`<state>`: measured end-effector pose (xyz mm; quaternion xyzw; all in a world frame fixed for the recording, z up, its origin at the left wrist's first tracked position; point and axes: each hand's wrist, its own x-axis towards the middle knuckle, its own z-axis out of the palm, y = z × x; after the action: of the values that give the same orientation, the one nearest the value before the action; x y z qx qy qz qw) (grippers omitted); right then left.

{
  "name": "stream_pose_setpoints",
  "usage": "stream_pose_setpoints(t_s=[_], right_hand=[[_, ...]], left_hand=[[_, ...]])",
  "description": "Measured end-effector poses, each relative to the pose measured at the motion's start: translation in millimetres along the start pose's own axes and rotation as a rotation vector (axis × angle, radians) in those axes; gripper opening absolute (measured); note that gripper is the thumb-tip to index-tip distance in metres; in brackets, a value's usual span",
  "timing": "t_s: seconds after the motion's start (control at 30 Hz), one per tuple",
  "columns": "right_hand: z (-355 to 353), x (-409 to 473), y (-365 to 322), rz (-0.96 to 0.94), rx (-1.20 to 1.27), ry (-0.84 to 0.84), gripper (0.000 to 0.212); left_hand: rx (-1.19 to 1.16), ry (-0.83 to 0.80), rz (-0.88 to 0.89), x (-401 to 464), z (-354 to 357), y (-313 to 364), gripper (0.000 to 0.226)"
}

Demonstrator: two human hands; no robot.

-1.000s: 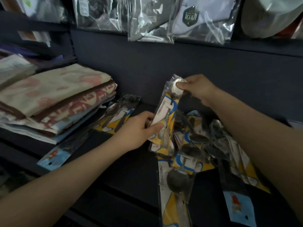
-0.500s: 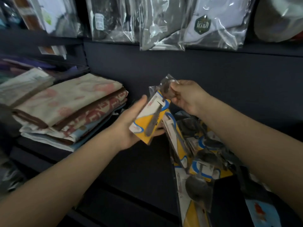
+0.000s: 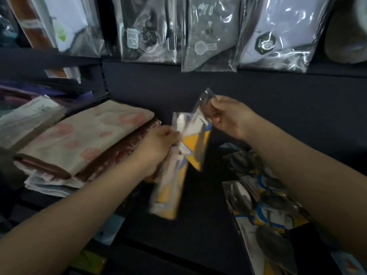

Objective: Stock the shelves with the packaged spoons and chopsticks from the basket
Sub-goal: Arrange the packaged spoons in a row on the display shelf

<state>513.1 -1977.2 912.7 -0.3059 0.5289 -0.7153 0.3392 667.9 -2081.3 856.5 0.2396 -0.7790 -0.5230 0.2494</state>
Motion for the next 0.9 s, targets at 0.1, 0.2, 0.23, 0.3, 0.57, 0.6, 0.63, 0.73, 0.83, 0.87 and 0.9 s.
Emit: stream_pose_setpoints(t_s=[0.1,0.2,0.23,0.3,0.57,0.6,0.63,0.73,0.83,0.87,0.9], right_hand=[[-24,2,8,0.050,-0.255,0.110,0.034],[-35,2,26,0.161,-0.401,0.227,0.035],[-34,2,31,0.186,-0.424,0.251,0.034],[-30,4,38,0.217,-0.481,0.261,0.032],[-22,8,48,0.295,-0.676,0.263,0.026],[-22,9,49,0.314,-0.662,0.271,0.029],[-22,10,51,0.337,-0.644,0.273,0.029],[-20,17,54,0.376,-0.642,0.272,0.024],[-16,26,58,0.389,-0.730,0.281,0.023],[-16,28,60,0.395,-0.759,0.277,0.026],[-15,30,63,0.399,-0.780,0.272,0.029]], left_hand=[[0.175,-0.071,-0.009,6,-2,9,0.019],[0.355,-0.058,-0.019,31,6,0,0.026],[0.388,-0.046,-0.027,36,11,0,0.028],[0.472,-0.034,0.006,48,22,2,0.026],[0.977,-0.127,0.338,31,14,2,0.053],[0.994,-0.182,0.390,19,8,2,0.046],[1.005,-0.287,0.405,7,2,1,0.040],[1.118,-0.643,0.380,-23,-9,-10,0.044],[1.115,-0.676,0.320,-30,-14,-24,0.057],[1.099,-0.658,0.320,-30,-14,-26,0.058],[1.087,-0.638,0.315,-31,-13,-28,0.059]])
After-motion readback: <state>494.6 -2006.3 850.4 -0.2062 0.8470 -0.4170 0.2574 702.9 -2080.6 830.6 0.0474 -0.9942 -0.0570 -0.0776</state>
